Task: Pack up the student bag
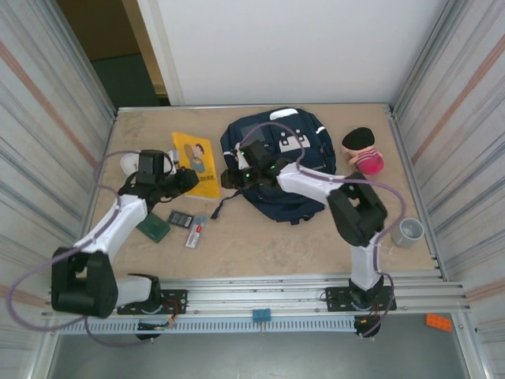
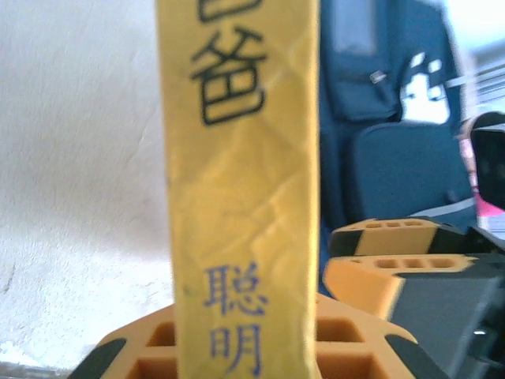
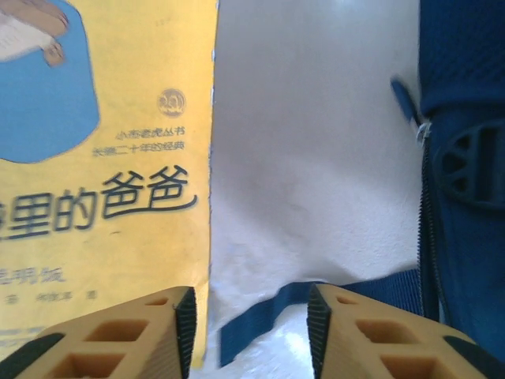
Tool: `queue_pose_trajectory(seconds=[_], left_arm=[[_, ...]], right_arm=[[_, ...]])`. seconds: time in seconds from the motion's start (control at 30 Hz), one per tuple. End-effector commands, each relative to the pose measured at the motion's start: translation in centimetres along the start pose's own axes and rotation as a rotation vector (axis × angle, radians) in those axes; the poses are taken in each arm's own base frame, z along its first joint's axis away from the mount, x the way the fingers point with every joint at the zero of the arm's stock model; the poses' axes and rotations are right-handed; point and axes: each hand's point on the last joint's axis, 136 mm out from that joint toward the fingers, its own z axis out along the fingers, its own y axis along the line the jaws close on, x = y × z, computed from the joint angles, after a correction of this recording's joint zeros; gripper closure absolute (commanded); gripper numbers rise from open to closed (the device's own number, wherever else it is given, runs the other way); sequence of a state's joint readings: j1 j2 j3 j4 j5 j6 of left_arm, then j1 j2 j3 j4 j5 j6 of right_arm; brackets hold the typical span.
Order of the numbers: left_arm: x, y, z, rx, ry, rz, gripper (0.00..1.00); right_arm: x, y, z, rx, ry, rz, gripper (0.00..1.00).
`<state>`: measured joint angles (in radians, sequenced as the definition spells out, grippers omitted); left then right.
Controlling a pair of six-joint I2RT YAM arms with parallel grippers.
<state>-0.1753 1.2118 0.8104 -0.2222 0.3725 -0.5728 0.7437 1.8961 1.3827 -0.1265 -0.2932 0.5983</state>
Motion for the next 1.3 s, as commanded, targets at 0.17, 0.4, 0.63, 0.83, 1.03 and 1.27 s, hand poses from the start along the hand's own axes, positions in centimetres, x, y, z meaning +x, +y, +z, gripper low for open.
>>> queue_pose_trajectory(seconds=[0.17,0.4,0.63,0.83,1.03,1.27], left_arm=[[-1.3,-7.6,-5.5,0.240,-0.308,0.078,1.00],[1.6,-11.6,-5.8,0.456,-0.436,-0.007,1.00],[3.2,-11.6,-3.9,0.526,-0.460,-0.237,1.00],[3.4,-12.3,-2.6,0.586,-0.403,-0.407,1.00],[3.9,-12.7,-0.9,0.644,-0.316,-0.649,1.00],[4.9,-14.9,-0.2,0.690,-0.254,-0.704,1.00]], right_arm=[[-2.9,4.3,-13.0,-0.095,-0.286,-0.056,0.46],[0.2,2.3,-18.7,-0.120,-0.433,0.053,0.43],[3.6,0.3,-21.4,-0.176,-0.501,0.265,0.35],[5.0,1.2,-20.3,-0.306,-0.490,0.457,0.26],[5.8,1.6,-17.0,-0.309,-0.403,0.634,0.09],[5.1,3.5,-15.3,-0.416,-0.430,0.677,0.11]])
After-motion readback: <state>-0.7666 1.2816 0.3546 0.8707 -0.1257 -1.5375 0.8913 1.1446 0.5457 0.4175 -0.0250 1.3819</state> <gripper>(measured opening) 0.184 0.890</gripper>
